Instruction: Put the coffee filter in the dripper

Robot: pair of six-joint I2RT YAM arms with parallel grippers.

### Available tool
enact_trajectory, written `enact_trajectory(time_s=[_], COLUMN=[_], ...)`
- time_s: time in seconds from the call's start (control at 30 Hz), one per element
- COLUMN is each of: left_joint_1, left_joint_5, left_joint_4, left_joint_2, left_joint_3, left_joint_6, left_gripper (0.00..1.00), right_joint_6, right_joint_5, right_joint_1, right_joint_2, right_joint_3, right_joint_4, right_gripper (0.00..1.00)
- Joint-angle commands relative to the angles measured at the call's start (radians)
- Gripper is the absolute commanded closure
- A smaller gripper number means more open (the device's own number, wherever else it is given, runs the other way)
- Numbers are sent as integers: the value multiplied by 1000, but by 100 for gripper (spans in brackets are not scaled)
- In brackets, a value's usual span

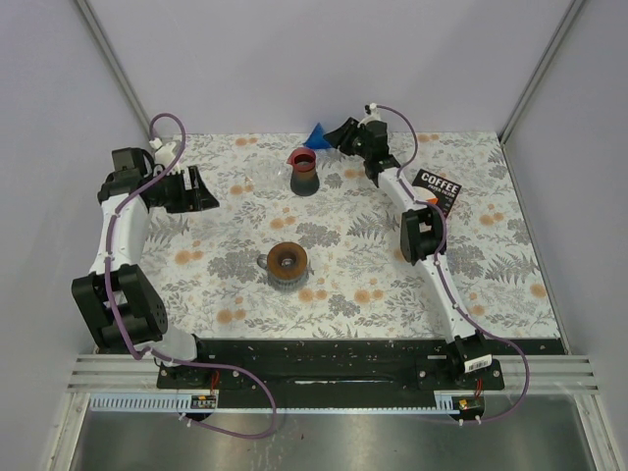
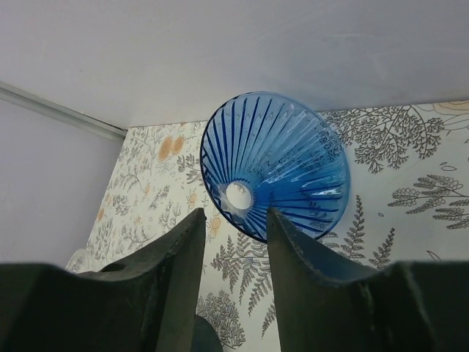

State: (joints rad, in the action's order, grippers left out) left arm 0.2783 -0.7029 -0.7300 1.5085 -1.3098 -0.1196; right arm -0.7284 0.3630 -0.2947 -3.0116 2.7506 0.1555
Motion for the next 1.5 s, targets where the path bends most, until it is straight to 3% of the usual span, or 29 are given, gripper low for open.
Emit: enact_trajectory(time_s=[0.0, 0.23, 0.67, 0.8, 0.9, 1.23, 1.47], left_joint_1=[15, 28, 44, 48, 52, 52, 52], left_joint_5=[-30, -43, -55, -55, -56, -84, -121], left_joint_4=[35, 32, 17, 4, 3, -14, -20], left_joint_2=[-2, -10, -5, -11, -19, -56, -79], left_joint_3=[-42, -43, -49, -54, -55, -62, -51], left_joint_6=[-5, -3, -5, -11, -11, -11, -9], left_gripper=[24, 24, 24, 24, 24, 24, 24], right_joint_6=[-20, -81, -85, -71, -45, 246, 463], right_joint_5=[-12, -33, -73, -56, -9, 94, 50], right_joint_1=[-32, -52, -47, -35, -24, -21, -21], right_joint_2=[10, 0, 17, 109, 193, 586, 842], right_joint_3=[26, 15, -14, -144, -238, -636, -934], right_joint_4=[-7, -5, -7, 38, 67, 36, 35], right_gripper=[53, 57, 92, 100, 100, 100, 100])
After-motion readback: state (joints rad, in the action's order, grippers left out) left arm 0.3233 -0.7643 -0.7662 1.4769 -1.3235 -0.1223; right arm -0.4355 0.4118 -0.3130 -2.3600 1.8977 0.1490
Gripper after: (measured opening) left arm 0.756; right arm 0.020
